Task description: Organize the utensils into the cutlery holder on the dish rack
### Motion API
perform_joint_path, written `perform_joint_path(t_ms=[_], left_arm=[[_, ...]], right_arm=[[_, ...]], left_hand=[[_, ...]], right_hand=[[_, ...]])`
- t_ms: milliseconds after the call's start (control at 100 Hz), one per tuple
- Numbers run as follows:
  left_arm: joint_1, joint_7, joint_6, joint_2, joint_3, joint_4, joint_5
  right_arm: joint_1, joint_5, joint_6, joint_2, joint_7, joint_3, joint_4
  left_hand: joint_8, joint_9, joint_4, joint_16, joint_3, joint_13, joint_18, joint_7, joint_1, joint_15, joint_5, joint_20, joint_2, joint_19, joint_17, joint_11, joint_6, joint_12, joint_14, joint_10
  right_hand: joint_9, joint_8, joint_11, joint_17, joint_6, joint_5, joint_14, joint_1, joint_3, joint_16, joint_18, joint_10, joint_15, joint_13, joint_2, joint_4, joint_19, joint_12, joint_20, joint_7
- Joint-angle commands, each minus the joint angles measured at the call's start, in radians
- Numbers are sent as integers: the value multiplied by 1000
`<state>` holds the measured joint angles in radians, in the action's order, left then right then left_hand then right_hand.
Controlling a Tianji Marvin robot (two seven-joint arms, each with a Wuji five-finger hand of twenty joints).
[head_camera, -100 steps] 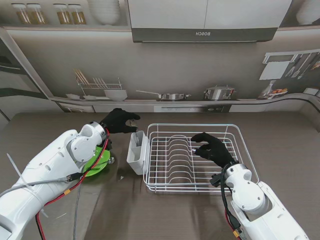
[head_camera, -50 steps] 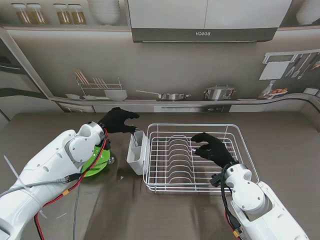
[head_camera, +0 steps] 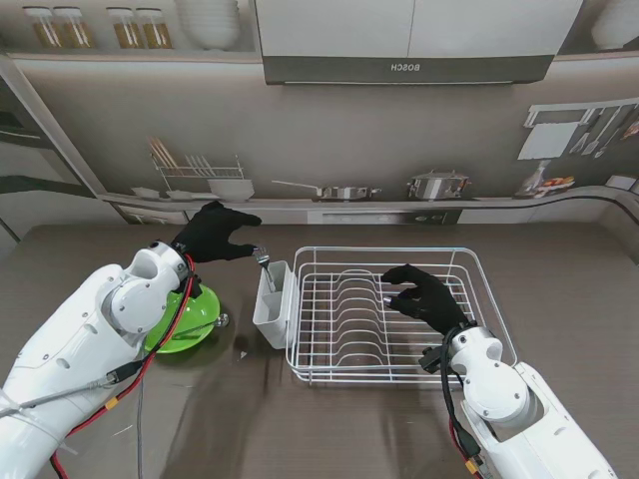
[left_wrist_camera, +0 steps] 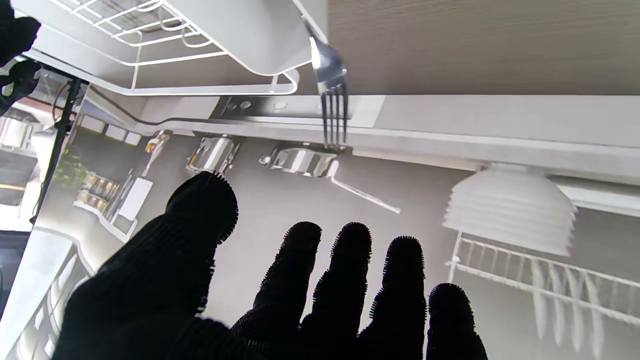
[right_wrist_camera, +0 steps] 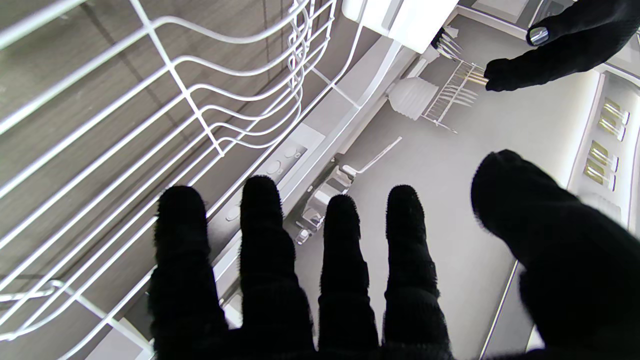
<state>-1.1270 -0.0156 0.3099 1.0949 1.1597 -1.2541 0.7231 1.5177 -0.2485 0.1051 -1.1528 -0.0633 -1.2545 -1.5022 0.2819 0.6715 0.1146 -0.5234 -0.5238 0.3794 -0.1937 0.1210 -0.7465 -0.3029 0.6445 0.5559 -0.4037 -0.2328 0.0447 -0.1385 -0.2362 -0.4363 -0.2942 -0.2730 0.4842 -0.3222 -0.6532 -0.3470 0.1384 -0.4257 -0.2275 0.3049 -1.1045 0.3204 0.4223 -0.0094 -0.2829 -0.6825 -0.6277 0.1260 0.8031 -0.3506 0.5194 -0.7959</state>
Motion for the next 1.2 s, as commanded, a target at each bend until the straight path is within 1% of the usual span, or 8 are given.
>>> perform_joint_path(t_ms=[0,100,270,510,580,800,980,1190], left_arm=[[-31,-17,-7,-18,18,-15,2],[-84,-23,-18,-24,66,-55,27],[-153,-52,-31,-36,124,-97,64],[-200,-110,-20,-53,154,-110,103],[-205,-118,-14,-57,156,-107,120],[-205,-147,5,-69,148,-88,164],[-184,-142,17,-72,120,-56,178],[-148,-127,34,-72,79,-11,174]], right_arm=[[5,-2,1,-4,13,3,-6],[6,-2,3,-3,13,4,-8],[7,-3,8,-3,13,7,-8],[9,-4,12,-3,12,8,-11],[10,-4,12,-3,12,7,-12],[12,-5,13,-3,12,7,-15],[14,-3,12,-3,13,6,-16],[15,-2,10,-3,14,5,-18]], left_hand=[[-4,-1,-23,5,12,-1,-13,8,17,10,19,18,31,30,7,-6,-48,-1,-5,-15],[3,25,-24,1,1,17,-21,29,14,-1,69,23,27,29,24,-20,-79,-14,-16,-24],[18,41,-23,-1,-14,27,-26,53,10,-10,107,28,22,29,34,-25,-54,-23,-14,-22],[26,34,-22,4,-40,16,-21,55,-12,-7,109,29,16,36,28,-18,-31,-25,-4,-10],[29,33,-22,5,-49,12,-21,58,-20,-6,117,29,12,39,25,-17,-11,-24,0,-7],[40,28,-22,8,-81,3,-18,72,-42,-3,144,26,0,46,20,-17,18,-23,7,-1],[45,24,-21,10,-105,-3,-14,74,-53,-2,145,22,-13,50,20,-17,48,-21,14,7],[47,17,-18,11,-123,-10,-14,72,-50,-2,143,20,-31,52,18,-16,61,-18,17,8]], right_hand=[[-3,23,8,12,2,26,16,-32,4,-1,-43,0,-5,0,10,-20,-3,9,14,2],[-2,23,8,13,1,26,18,-31,4,-1,-42,0,-6,-1,10,-21,-3,9,14,2],[-4,24,9,13,4,28,17,-32,5,-1,-42,0,-5,1,10,-21,-3,9,14,3],[-4,24,8,12,3,28,17,-32,5,-1,-43,0,-5,1,10,-21,-3,9,14,3],[-4,24,8,12,5,28,15,-33,6,-1,-43,0,-5,1,9,-20,-3,9,15,3],[-3,24,9,12,5,28,17,-32,5,-1,-44,-1,-5,1,9,-21,-3,9,15,3],[-3,25,8,12,5,28,16,-33,5,-1,-43,1,-5,1,10,-20,-3,9,15,4],[-3,25,8,13,5,27,16,-32,4,-1,-42,0,-6,0,9,-20,-3,9,15,4]])
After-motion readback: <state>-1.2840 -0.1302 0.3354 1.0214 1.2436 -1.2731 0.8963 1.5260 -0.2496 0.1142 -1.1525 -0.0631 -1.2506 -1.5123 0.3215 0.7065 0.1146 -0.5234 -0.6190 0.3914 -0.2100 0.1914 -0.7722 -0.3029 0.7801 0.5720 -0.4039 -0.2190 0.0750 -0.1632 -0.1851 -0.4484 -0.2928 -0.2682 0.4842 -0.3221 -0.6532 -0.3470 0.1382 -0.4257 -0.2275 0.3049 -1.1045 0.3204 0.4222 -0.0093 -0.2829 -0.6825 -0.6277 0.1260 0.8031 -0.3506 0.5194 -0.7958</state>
